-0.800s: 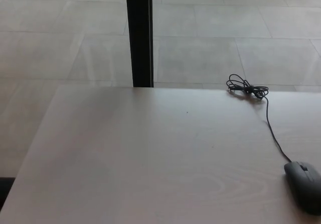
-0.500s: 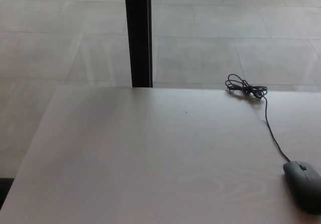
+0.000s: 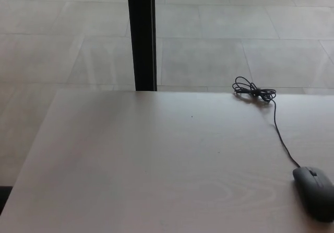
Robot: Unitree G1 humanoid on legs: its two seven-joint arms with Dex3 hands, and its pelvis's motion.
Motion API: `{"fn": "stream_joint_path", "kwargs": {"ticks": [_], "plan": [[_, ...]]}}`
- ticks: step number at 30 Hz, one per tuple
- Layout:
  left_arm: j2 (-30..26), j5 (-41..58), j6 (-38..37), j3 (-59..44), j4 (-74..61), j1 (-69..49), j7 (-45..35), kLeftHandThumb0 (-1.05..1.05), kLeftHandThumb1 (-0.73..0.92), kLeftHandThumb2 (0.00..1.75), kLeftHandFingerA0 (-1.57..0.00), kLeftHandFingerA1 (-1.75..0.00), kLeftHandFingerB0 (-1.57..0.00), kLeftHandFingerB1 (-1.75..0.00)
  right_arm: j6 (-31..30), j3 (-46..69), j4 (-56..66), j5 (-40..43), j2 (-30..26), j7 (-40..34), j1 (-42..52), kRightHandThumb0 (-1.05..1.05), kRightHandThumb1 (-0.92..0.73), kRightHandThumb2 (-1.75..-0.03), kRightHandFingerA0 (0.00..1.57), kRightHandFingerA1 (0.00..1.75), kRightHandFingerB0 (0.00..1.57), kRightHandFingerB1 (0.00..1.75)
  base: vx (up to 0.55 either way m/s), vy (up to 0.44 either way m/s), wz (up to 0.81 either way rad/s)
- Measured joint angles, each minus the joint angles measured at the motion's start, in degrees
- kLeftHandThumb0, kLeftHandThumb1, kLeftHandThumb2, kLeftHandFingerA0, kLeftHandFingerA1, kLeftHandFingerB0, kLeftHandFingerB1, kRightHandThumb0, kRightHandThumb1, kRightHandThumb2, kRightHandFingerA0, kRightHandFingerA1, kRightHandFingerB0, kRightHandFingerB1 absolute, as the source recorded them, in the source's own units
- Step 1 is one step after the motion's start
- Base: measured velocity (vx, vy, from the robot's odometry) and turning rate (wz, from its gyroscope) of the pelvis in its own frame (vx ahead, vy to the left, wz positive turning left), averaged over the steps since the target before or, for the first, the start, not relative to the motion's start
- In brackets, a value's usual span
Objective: The robot uses its right fingers to click on the left button of the black mouse placed on the table.
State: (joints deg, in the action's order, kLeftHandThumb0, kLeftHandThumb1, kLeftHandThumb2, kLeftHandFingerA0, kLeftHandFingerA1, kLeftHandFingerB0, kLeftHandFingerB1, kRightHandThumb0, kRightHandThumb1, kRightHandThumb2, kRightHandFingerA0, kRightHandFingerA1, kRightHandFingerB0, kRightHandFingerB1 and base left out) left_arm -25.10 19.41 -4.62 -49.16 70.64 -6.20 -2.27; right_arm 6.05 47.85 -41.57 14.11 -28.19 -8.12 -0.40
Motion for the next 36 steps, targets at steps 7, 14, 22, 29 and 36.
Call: {"fn": "stream_joint_path", "kwargs": {"ticks": [7, 14, 22, 29, 36], "plan": [[0.06, 0.04, 0.03, 0.34, 0.00, 0.34, 0.00, -0.74, 0.92, 0.69, -0.52, -0.67, -0.42, -0.45, -1.08, -4.18, 14.18, -1.25, -0.08, -0.14, -1.60, -0.85, -0.67, -1.04, 0.64, 0.80, 0.17, 0.53, 0.00, 0.000, 0.00], [0.07, 0.06, 0.04, 0.42, 0.00, 0.32, -0.08, -0.77, 0.92, 0.71, -0.53, -0.65, -0.40, -0.44, -1.46, -11.52, 26.64, -5.62, -0.61, -0.46, -2.36, -0.85, -0.82, -0.64, 0.89, 0.80, 0.31, 0.36, 0.00, 0.000, 0.00], [0.08, 0.11, 0.04, 0.42, 0.00, 0.63, -0.37, -0.78, 0.92, 0.71, -0.48, -0.60, -0.36, -0.41, -2.55, -21.21, 35.07, -11.87, -1.86, -0.46, -4.05, -0.78, -0.77, -0.64, 0.58, 0.50, 0.33, 0.31, 0.00, 0.000, 0.00], [0.09, 0.10, 0.04, 0.42, 0.00, 0.82, -0.66, -0.80, 0.92, 0.71, -0.51, -0.63, -0.39, -0.43, -2.70, -30.31, 35.41, -17.57, -3.17, -0.42, -4.69, -0.83, -0.85, -0.67, 0.88, 0.80, 0.29, 0.30, 0.00, 0.000, 0.00], [0.09, 0.10, 0.04, 0.45, 0.00, 0.90, -1.23, -0.79, 0.92, 0.70, -0.57, -0.77, -0.37, -0.44, -2.84, -38.86, 34.87, -23.30, -5.82, -0.34, -4.73, -0.85, -0.86, -0.67, 0.89, 1.35, 0.38, 0.32, 0.00, 0.000, 0.00]]}}
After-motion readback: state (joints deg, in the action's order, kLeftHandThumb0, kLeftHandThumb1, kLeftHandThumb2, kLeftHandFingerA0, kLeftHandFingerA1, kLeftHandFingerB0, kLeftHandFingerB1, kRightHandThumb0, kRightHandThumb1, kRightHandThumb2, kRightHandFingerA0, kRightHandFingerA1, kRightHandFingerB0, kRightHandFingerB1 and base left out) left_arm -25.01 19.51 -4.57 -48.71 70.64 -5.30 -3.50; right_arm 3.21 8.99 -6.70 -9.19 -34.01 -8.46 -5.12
